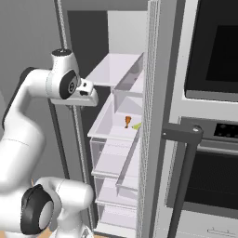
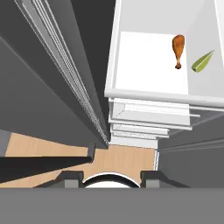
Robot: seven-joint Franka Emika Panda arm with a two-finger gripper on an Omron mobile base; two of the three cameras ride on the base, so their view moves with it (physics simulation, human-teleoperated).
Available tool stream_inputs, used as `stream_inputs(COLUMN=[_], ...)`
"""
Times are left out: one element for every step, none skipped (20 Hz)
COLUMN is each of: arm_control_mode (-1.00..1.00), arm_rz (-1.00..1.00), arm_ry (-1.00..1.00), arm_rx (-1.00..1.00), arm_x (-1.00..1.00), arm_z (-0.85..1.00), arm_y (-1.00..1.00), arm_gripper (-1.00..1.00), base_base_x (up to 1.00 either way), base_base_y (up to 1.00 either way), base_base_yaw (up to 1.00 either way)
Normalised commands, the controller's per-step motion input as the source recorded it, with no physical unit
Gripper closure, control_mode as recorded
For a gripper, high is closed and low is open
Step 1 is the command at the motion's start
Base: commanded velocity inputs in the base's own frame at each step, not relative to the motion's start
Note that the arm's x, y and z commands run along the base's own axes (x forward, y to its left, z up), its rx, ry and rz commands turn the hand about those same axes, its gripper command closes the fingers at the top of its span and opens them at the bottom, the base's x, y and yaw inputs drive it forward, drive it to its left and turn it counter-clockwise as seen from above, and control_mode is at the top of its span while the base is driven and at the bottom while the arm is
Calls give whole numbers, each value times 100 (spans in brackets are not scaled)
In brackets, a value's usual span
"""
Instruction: Place one lemon wedge and one chicken drumstick in each tupperware on the nearby counter, to pack two identical lunches.
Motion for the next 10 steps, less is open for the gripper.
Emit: stream_inputs(arm_control_mode=[-100,-100,-100,-100,-100,-100,-100,-100,-100,-100], arm_rz=[0,0,0,0,0,-6,-16,-22,-26,-29], arm_ry=[0,0,0,0,0,-9,-15,-16,-24,-29], arm_rx=[0,2,0,-1,0,-3,1,1,1,0], arm_x=[-1,-9,0,6,0,-7,-14,-16,-16,-9], arm_z=[0,0,0,0,0,0,15,6,31,41], arm_y=[0,-6,0,0,-1,-16,-69,-75,-91,-87], arm_gripper=[-100,-100,-100,-100,-100,-100,-100,-100,-100,-100], base_base_x=[0,0,0,0,0,0,0,0,0,0], base_base_y=[0,0,0,0,0,0,0,0,0,0], base_base_yaw=[0,0,0,0,0,0,0,0,0,0])
